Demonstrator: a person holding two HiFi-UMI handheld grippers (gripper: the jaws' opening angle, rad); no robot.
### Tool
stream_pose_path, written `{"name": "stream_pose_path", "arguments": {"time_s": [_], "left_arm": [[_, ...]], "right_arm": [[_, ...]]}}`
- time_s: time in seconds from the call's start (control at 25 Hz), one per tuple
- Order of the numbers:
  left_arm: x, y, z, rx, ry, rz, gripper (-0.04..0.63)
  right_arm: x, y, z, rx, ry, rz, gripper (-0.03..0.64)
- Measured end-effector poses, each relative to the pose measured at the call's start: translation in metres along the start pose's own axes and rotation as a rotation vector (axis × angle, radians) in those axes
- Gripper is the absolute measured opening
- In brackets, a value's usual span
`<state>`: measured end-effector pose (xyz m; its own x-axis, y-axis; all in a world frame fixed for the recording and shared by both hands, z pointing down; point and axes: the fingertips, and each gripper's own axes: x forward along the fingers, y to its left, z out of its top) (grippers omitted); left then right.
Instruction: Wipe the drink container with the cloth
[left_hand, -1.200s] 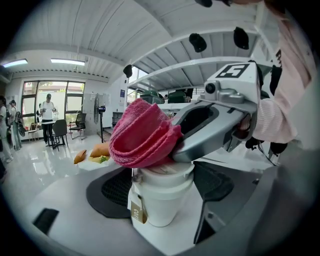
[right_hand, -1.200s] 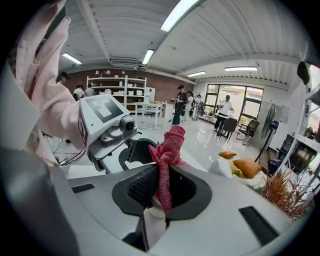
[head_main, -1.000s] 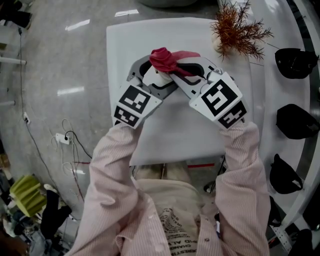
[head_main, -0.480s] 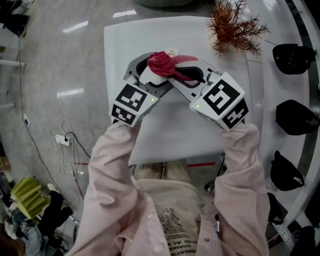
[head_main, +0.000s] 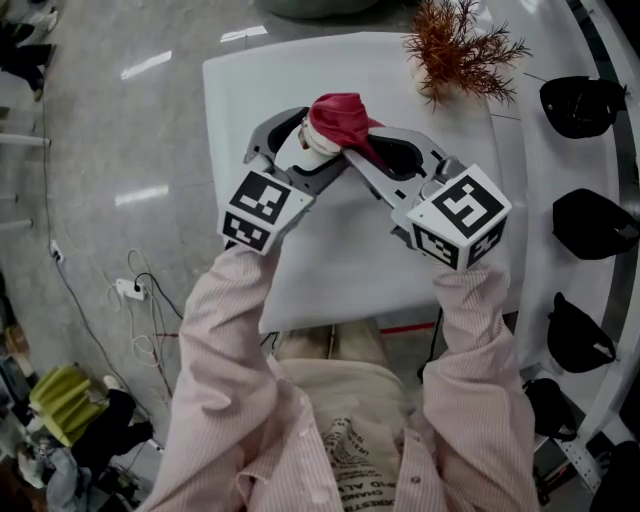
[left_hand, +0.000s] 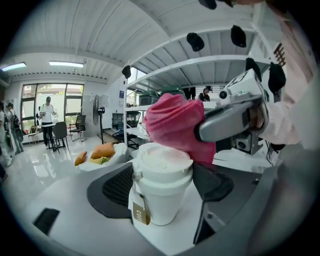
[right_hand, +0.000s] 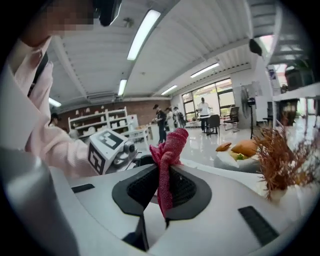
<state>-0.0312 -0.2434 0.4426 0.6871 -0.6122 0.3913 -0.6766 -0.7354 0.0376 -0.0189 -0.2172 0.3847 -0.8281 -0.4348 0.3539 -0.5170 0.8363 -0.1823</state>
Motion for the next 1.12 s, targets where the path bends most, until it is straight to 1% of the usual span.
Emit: {"name": "stream_pose_path", "arguments": {"time_s": [0.12,0.16,0.32,0.52,0.8,0.92,1.0,1.12], "left_arm": [[0.0,0.001,0.001,0.002,0.001,-0.005,0.374],[0.0,0.001,0.001,0.001,0.001,-0.006,0.374],[0.001,0.0,0.0,-0.001,-0.001,-0.006,0.374],[0.0,0.001,0.001,-0.001,-0.01,-0.005,0.374],[-0.001,0.0,0.001,-0.002,-0.039,-0.004,0.374],[-0.001,0.0,0.002,-0.007,-0.048,-0.002,0.374],[-0.002,0.0,0.001,-0.01,-0.049,-0.002,0.374],[-0.002,0.0,0.002,-0.012,-0.057,-0.001,0.374]], "right_arm": [[-0.018,-0.014,0.008,0.188,-0.218,-0.106,0.048],[-0.023,-0.017,0.007,0.241,-0.275,-0.142,0.048],[-0.037,-0.023,-0.005,0.392,-0.427,-0.274,0.048],[-0.048,-0.024,-0.023,0.596,-0.605,-0.411,0.048],[-0.045,-0.022,-0.054,0.824,-0.768,-0.476,0.048],[-0.041,-0.023,-0.063,0.904,-0.836,-0.488,0.048],[-0.038,-0.023,-0.066,0.943,-0.872,-0.479,0.048],[-0.031,-0.025,-0.065,0.961,-0.893,-0.458,0.048]]}}
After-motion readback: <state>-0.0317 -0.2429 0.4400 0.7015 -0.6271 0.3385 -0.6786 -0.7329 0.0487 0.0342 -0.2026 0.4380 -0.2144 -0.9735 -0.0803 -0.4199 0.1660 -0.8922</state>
